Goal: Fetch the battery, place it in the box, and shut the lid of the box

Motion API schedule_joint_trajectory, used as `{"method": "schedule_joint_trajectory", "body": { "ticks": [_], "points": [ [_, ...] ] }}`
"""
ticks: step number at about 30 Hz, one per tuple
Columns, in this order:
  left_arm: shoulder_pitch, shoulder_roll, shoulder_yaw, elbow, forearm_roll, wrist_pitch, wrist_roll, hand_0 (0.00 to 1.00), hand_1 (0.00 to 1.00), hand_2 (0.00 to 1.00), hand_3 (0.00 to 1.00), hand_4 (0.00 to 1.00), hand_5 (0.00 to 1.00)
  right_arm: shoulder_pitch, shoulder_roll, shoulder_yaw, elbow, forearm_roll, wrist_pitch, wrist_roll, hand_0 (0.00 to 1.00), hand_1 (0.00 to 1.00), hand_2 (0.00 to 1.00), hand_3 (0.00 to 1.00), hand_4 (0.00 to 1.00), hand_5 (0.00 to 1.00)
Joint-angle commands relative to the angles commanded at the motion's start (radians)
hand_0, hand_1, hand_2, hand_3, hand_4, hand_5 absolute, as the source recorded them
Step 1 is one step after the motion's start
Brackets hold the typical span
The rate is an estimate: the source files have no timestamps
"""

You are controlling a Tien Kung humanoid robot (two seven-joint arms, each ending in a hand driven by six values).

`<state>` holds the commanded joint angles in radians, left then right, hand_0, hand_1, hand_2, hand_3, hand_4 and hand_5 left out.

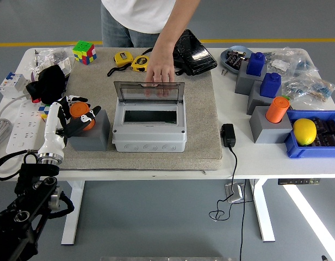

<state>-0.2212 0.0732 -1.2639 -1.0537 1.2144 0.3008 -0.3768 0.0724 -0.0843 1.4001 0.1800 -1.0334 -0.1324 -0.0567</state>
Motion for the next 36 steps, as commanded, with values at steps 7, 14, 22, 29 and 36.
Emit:
{"method": "schedule_joint_trajectory", "body": {
  "ticks": [7,14,22,29,36],
  "points": [
    [0.001,-0.001,0.005,-0.001,0.006,0.002,0.001,0.255,0.393,0.36,0.357,0.998,0.191,-0.001,-0.001,0.0,0.0,0.002,0.0,0.0,0.823,0.776,0.761,0.792,0.998,0.998],
    [-0.002,-0.006,0.006,0.001,0.005,0.011,0.0,0.248,0.387,0.353,0.348,0.998,0.21,0.001,-0.001,-0.001,0.0,0.005,0.001,0.001,0.823,0.776,0.761,0.793,0.998,0.998],
    [-0.011,-0.013,0.009,0.004,0.043,0.022,0.011,0.246,0.375,0.341,0.338,0.998,0.199,0.001,-0.001,0.003,0.0,0.004,0.001,0.001,0.823,0.776,0.761,0.792,0.998,0.998],
    [-0.014,-0.012,0.006,0.001,0.079,0.025,0.026,0.234,0.378,0.347,0.338,0.998,0.096,0.001,-0.002,0.006,0.0,0.002,0.001,0.0,0.823,0.776,0.761,0.793,0.998,0.998],
    [-0.015,-0.012,0.004,0.001,0.09,0.035,0.029,0.197,0.347,0.323,0.283,0.995,0.002,0.003,-0.002,0.008,0.0,0.003,0.001,0.001,0.823,0.775,0.761,0.793,0.998,0.998]
  ]
}}
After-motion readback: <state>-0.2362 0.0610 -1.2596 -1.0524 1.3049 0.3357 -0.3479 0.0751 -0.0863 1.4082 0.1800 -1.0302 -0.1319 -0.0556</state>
